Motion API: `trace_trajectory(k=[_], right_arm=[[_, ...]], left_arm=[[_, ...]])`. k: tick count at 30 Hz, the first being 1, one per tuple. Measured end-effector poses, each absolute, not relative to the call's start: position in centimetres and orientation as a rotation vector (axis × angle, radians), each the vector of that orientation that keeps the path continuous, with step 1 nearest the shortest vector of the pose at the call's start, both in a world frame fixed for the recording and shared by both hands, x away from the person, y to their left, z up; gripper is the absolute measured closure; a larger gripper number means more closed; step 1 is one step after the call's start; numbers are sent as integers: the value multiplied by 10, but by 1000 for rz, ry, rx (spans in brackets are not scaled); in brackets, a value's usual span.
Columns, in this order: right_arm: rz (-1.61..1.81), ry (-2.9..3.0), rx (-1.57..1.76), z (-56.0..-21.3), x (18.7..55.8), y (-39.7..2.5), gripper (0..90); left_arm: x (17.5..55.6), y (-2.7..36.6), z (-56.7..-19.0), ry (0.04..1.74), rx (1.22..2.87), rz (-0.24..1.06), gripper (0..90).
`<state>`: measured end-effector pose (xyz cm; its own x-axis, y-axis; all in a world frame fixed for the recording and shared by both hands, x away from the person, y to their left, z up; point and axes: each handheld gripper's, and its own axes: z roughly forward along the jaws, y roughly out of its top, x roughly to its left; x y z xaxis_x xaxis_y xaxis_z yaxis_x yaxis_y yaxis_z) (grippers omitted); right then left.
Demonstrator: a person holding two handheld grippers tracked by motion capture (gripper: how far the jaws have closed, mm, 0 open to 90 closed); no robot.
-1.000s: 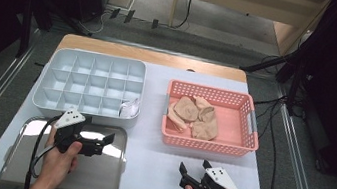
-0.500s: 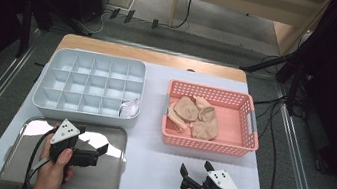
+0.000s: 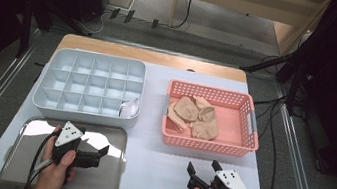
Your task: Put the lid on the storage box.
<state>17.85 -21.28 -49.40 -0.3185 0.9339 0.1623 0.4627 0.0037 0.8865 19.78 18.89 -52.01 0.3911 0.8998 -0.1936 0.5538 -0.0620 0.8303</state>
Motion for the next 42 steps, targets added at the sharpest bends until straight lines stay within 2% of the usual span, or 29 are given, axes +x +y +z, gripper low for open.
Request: trace_trajectory(k=[20, 42], right_arm=[[1272, 1804, 1419, -455, 211, -216, 200], [1162, 1883, 1497, -442, 278, -214, 244]], left_arm=[[199, 184, -528, 1305, 1750, 498, 0], [199, 185, -529, 1299, 1751, 492, 0]])
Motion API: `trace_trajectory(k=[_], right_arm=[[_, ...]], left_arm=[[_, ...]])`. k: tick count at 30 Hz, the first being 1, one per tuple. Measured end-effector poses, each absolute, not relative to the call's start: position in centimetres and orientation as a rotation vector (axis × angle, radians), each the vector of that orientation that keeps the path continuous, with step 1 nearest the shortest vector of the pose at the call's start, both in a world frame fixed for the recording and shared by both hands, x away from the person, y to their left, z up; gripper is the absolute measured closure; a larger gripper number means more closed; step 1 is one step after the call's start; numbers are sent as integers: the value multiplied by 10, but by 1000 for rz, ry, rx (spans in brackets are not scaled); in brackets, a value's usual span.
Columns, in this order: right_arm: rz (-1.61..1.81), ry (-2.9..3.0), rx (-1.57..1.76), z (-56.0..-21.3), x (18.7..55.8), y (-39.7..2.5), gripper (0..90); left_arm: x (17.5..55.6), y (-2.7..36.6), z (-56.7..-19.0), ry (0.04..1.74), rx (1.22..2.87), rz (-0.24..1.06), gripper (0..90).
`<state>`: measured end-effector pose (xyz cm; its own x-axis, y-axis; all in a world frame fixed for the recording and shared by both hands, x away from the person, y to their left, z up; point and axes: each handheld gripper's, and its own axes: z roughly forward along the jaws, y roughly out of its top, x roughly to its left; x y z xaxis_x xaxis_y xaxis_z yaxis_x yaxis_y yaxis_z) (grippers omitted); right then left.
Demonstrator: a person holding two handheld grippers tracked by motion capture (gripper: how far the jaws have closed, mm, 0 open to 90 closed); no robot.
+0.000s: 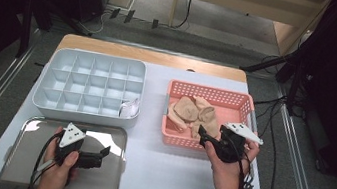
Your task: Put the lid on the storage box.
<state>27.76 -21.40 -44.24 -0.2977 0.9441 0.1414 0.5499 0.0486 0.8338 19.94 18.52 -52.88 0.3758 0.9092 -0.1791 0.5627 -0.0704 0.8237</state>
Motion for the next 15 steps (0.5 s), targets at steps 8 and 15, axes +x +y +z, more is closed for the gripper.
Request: trace_trajectory(k=[8, 15], right_arm=[[1075, 1925, 1592, -449, 307, -213, 253], [1007, 1968, 1702, -458, 329, -213, 285]], left_arm=[[199, 185, -529, 1295, 1750, 485, 0], [200, 186, -529, 1294, 1750, 479, 0]])
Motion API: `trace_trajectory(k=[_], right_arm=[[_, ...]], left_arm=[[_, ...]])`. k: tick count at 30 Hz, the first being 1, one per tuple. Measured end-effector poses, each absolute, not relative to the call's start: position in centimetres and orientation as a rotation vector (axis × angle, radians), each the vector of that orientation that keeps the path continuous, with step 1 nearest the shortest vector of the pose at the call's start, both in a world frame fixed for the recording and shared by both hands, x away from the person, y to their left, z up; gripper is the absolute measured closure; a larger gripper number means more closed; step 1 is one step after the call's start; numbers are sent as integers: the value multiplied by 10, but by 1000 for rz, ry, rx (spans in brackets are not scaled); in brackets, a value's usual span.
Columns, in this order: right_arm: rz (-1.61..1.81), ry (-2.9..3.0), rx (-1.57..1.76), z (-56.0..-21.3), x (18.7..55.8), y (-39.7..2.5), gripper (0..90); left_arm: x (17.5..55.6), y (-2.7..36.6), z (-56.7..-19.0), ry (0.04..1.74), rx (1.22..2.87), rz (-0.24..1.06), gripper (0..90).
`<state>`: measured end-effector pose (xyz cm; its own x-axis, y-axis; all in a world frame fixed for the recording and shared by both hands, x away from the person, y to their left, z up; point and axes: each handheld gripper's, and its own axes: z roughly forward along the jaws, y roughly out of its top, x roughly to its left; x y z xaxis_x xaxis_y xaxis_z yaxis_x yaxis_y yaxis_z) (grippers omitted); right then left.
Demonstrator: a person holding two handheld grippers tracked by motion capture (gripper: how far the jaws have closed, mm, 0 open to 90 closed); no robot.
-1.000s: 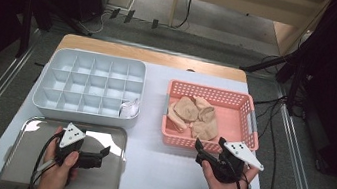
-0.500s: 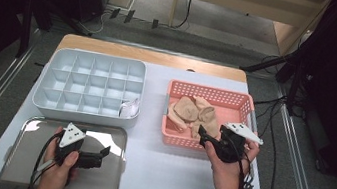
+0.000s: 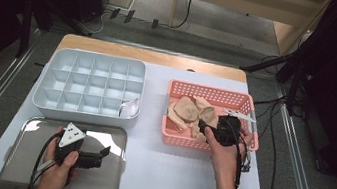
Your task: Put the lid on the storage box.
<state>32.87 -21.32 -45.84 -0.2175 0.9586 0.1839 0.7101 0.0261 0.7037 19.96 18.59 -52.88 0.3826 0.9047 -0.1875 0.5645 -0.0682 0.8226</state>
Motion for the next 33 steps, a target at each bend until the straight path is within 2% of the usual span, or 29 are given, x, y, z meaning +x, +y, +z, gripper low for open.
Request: trace_trajectory(k=[14, 16, 23, 28, 30, 32, 33], right_arm=[[794, 2019, 1858, -476, 358, -212, 287], [761, 2030, 1891, -482, 363, -213, 254], [613, 2099, 1935, -485, 374, -211, 251], [508, 2163, 1958, -486, 378, -209, 358], [497, 2148, 1946, -486, 378, -210, 467], [537, 2128, 1946, -486, 376, -212, 649], [558, 2125, 1948, -485, 375, -213, 690]], left_arm=[[200, 186, -529, 1292, 1748, 474, 0], [200, 186, -529, 1291, 1748, 473, 0], [200, 186, -529, 1291, 1748, 471, 0], [200, 186, -529, 1292, 1751, 468, 0], [200, 186, -529, 1292, 1750, 468, 0], [201, 186, -529, 1293, 1749, 466, 0], [201, 187, -529, 1293, 1748, 465, 0]])
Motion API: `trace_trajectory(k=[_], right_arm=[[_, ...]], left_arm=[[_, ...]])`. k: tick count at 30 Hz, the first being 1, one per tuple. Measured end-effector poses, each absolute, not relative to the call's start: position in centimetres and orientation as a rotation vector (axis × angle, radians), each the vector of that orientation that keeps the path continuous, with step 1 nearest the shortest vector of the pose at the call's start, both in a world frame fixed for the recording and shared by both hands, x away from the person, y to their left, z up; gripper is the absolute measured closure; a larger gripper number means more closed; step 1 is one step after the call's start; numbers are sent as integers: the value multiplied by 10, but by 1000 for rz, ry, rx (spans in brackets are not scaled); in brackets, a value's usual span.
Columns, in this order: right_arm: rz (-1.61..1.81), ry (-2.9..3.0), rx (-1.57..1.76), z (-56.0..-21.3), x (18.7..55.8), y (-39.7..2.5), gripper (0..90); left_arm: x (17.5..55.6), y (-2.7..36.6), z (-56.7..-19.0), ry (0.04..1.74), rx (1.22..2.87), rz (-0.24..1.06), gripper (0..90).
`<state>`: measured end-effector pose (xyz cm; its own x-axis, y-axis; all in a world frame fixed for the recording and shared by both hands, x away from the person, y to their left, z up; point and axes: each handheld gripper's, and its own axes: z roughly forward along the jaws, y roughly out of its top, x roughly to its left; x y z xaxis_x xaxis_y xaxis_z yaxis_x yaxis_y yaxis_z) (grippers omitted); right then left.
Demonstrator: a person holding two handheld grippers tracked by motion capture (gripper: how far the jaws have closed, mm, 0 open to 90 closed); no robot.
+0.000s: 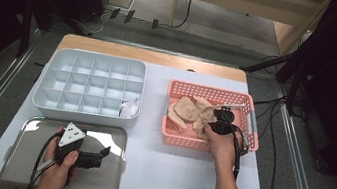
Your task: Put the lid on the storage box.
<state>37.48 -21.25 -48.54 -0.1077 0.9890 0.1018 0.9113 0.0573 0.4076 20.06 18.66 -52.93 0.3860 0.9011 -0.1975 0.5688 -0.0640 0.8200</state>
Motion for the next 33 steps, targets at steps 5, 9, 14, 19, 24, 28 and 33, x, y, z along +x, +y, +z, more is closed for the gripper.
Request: trace_trajectory(k=[5, 9, 14, 19, 24, 28, 33], right_arm=[[630, 2108, 1883, -481, 369, -218, 723], [716, 2068, 1882, -473, 363, -226, 716], [784, 2057, 1832, -464, 356, -231, 735], [851, 2079, 1769, -461, 350, -227, 737], [929, 2082, 1717, -456, 345, -218, 754], [1036, 2154, 1650, -452, 342, -205, 778], [1072, 2289, 1633, -458, 345, -190, 692]], left_arm=[[201, 187, -529, 1296, 1749, 465, 0], [201, 186, -529, 1298, 1747, 461, 0], [201, 186, -529, 1300, 1746, 457, 0], [201, 186, -529, 1300, 1748, 456, 0], [201, 186, -529, 1300, 1749, 456, 0], [201, 186, -529, 1300, 1751, 457, 0], [201, 186, -530, 1300, 1750, 456, 0]])
